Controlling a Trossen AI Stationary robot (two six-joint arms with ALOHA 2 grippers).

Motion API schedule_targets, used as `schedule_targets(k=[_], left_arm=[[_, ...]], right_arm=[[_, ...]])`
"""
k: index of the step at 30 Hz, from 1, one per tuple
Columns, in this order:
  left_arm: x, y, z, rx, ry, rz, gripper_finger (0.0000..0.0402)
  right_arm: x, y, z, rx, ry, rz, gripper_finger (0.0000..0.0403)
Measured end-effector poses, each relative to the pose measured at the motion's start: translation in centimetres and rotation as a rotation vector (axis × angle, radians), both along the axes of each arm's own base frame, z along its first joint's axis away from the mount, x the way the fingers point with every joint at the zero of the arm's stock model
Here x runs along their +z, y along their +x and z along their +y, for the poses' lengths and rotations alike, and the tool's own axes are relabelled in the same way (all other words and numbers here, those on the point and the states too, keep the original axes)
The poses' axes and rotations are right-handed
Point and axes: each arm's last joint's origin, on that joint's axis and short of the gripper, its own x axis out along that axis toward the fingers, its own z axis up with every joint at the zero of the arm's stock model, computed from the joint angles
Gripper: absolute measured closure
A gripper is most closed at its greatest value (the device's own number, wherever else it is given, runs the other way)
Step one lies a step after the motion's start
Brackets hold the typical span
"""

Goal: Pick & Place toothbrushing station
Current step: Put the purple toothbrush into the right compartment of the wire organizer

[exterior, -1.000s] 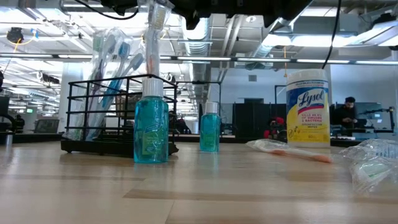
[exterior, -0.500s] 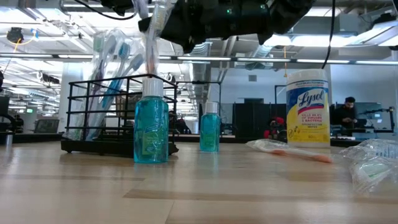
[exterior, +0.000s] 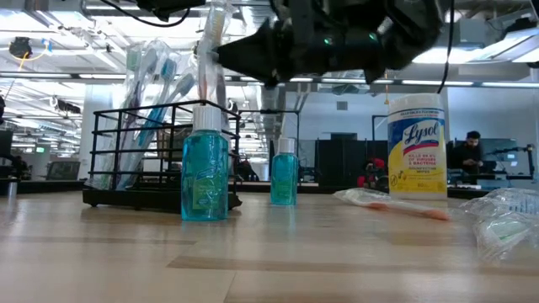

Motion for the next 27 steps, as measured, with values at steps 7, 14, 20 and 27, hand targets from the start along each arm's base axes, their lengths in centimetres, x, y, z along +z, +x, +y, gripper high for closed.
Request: schedule_targets(k=[7,14,20,27], left_arm=[[0.0,0.0,0.0,0.000,0.000,-0.003,0.0389],[0.1,0.0,0.0,0.001,0.001,-0.010,0.0389],[0.1,0.0,0.0,0.000,0.012,-0.008,0.0389],[0.1,0.0,0.0,-0.001,0.026,-0.006,0.0389]], right_arm=[[-1.1,-1.3,-0.2,-0.005,0.020,-0.042,0.0388],[-1.4,-1.4,-0.3,-0.005,0.015,-0.014,0.0356],[-1.4,-1.4,-0.3,-0.007,0.014,-0.011,0.0352],[-0.1,-2.0,-0.3,-0.010,0.015,0.041,0.0351]])
